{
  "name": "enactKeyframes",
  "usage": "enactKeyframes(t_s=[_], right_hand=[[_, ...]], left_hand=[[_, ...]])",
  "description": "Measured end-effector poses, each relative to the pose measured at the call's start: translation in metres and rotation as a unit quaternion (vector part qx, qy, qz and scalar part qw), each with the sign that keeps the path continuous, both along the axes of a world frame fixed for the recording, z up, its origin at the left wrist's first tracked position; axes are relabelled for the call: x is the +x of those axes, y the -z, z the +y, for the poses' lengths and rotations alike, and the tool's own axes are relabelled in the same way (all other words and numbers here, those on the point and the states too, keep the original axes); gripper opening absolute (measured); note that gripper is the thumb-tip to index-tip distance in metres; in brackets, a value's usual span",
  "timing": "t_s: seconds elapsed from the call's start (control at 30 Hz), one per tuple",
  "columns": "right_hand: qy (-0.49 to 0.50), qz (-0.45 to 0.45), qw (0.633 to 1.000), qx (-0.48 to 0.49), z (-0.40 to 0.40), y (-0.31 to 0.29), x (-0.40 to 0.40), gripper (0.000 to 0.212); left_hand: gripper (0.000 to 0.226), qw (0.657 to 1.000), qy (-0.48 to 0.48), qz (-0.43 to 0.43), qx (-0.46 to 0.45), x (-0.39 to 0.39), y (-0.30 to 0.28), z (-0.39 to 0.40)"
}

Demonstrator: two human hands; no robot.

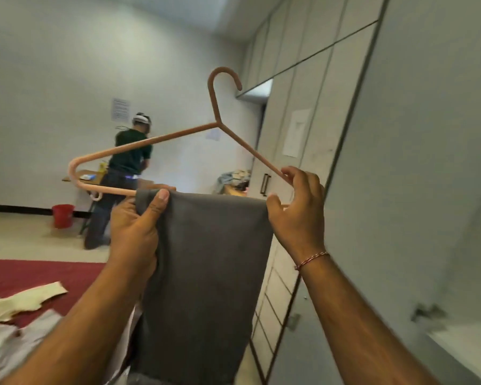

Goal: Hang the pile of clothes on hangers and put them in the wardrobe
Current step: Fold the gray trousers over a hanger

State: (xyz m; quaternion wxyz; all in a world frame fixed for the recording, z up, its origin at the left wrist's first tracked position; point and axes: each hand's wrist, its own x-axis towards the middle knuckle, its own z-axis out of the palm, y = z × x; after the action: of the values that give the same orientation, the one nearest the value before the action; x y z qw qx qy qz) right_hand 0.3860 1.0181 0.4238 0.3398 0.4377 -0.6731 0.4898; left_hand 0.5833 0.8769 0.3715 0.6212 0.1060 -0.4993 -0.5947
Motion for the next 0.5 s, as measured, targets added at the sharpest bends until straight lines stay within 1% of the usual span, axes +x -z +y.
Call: enactKeyframes(t_s=[0.07,0.17,0.2,0.23,0.3,0.37,0.43,0.5], right_hand=[[0.031,0.000,1.000,0.007,0.033,-0.003,-0.022,0.048],[0.081,-0.026,0.996,0.030,0.076,-0.011,-0.055,0.047],[0.107,-0.030,0.993,0.039,0.089,-0.013,-0.065,0.048],[0.139,-0.028,0.989,0.041,0.102,-0.016,-0.074,0.051],[0.199,-0.011,0.980,0.029,0.127,-0.023,-0.088,0.059],[0.238,0.004,0.971,0.005,0.152,-0.032,-0.096,0.067],[0.243,0.029,0.969,-0.039,0.177,-0.045,-0.100,0.067],[0.224,0.072,0.968,-0.083,0.202,-0.064,-0.094,0.060]], left_hand=[[0.011,0.999,0.033,0.009,-0.002,-0.031,-0.005,0.023],[0.031,0.997,0.079,-0.015,-0.003,-0.077,-0.008,0.058],[0.033,0.995,0.097,-0.024,-0.008,-0.092,-0.009,0.072],[0.030,0.993,0.115,-0.029,-0.016,-0.110,-0.011,0.086],[0.015,0.988,0.148,-0.029,-0.034,-0.143,-0.019,0.117],[0.007,0.983,0.169,-0.022,-0.068,-0.176,-0.029,0.150],[0.008,0.977,0.180,-0.023,-0.112,-0.211,-0.039,0.183],[0.009,0.971,0.183,-0.017,-0.154,-0.242,-0.051,0.217]])
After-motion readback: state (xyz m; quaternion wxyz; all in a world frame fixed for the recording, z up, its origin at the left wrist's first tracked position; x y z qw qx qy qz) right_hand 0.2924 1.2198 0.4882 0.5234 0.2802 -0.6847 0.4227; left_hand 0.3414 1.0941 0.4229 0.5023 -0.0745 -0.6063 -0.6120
